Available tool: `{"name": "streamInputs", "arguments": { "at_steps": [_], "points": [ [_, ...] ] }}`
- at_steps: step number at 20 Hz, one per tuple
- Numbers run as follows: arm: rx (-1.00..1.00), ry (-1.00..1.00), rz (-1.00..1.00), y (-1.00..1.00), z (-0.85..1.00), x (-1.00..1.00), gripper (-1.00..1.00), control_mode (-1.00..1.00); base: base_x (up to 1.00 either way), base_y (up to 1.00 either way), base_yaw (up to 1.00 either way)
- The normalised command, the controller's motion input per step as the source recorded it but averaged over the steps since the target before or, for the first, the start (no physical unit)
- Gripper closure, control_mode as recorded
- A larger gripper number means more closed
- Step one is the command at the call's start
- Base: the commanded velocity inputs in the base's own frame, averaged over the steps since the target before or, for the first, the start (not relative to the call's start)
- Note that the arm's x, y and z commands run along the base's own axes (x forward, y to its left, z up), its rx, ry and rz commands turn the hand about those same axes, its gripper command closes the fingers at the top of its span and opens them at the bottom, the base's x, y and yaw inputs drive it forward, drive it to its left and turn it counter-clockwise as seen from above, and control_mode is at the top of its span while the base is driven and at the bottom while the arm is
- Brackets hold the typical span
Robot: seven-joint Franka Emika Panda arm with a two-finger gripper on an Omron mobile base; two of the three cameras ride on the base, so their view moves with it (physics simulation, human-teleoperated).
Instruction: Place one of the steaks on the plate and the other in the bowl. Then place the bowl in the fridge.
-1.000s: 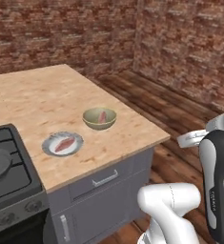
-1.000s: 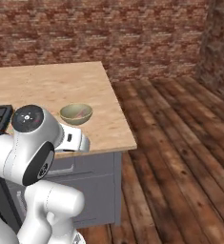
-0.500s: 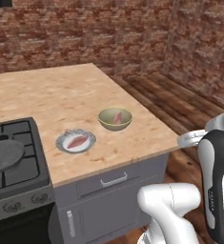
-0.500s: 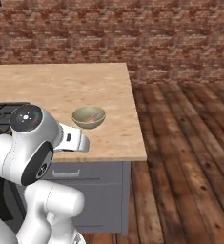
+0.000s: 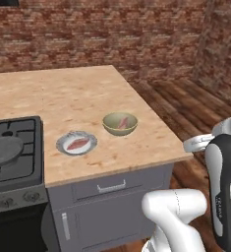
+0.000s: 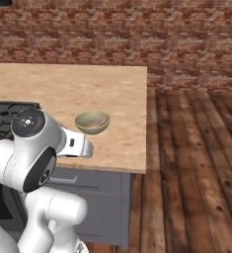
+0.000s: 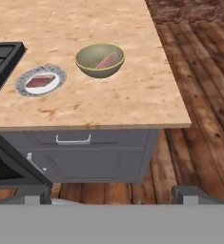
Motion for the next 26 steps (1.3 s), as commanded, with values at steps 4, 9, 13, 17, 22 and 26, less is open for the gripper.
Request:
{"name": "streamInputs", "arguments": {
  "at_steps": [4, 9, 13, 17, 22, 26],
  "points": [
    [0.0, 0.0, 0.0, 0.0, 0.0, 0.0, -1.0, 1.0, 0.32, -0.35, 0.26],
    [0.0, 0.0, 0.0, 0.0, 0.0, 0.0, -1.0, 1.0, 0.37, -0.35, 0.27],
    [0.0, 0.0, 0.0, 0.0, 0.0, 0.0, -1.0, 1.0, 0.42, -0.33, 0.26],
    [0.0, 0.0, 0.0, 0.0, 0.0, 0.0, -1.0, 1.0, 0.34, -0.33, 0.25],
    [0.0, 0.0, 0.0, 0.0, 0.0, 0.0, -1.0, 1.0, 0.3, -0.21, 0.19],
    [0.0, 0.0, 0.0, 0.0, 0.0, 0.0, -1.0, 1.0, 0.26, -0.16, 0.14]
  ]
}}
